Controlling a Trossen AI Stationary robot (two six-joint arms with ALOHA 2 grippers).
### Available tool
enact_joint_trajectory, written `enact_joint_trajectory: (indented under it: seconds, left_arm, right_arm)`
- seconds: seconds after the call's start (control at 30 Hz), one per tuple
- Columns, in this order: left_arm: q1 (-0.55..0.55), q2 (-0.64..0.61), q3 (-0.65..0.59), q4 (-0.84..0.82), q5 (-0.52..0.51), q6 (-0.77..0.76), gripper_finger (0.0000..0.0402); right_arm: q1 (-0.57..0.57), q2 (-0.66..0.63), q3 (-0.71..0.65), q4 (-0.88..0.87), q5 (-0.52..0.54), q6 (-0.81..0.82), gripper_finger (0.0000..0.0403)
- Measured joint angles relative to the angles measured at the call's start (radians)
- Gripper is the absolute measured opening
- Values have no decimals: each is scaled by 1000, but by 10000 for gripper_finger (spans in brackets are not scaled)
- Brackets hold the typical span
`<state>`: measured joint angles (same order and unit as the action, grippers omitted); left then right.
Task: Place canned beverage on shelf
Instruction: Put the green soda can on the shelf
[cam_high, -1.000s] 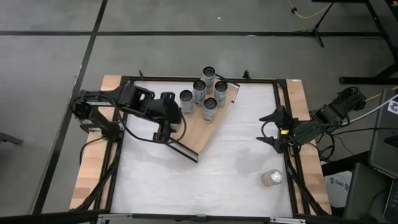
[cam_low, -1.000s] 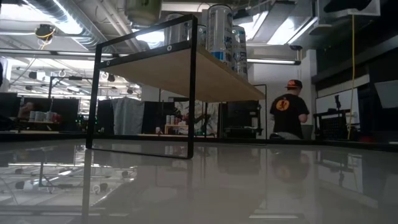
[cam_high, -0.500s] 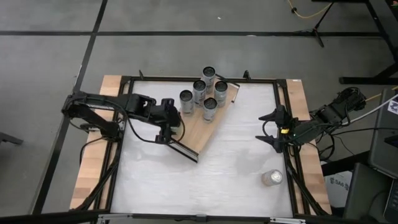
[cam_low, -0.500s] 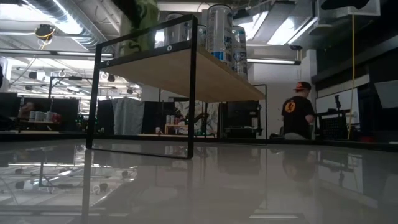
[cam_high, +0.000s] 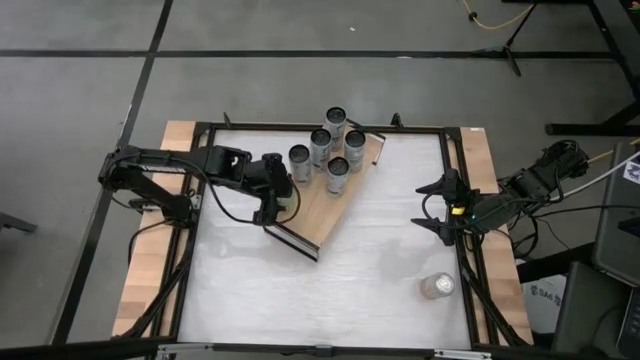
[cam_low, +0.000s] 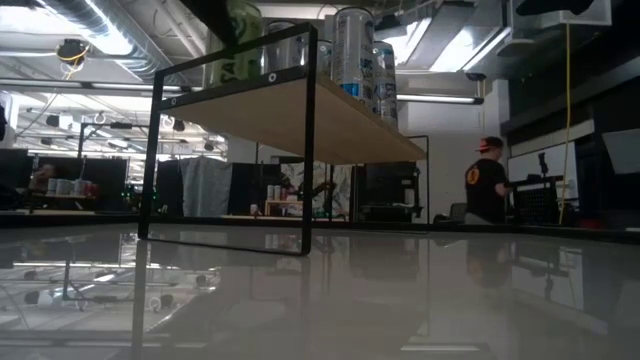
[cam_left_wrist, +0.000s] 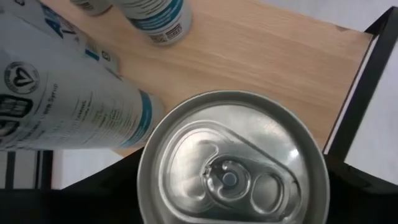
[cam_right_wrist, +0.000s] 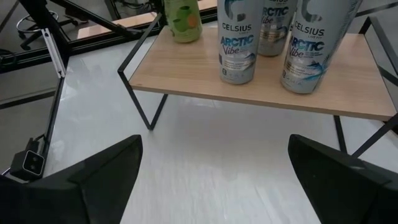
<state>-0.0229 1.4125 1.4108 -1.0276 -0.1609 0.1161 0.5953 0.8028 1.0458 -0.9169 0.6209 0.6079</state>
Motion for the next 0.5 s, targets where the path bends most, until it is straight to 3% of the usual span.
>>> enact_joint_trajectory:
  seconds: [0.2, 0.5]
  left_arm:
    - [1, 2, -3, -6, -5, -1, 335]
    - [1, 2, -3, -6, -12, -1, 340]
  right_arm:
    - [0, 0, 0, 0, 0, 0, 392]
    - [0, 0, 0, 0, 0, -3, 392]
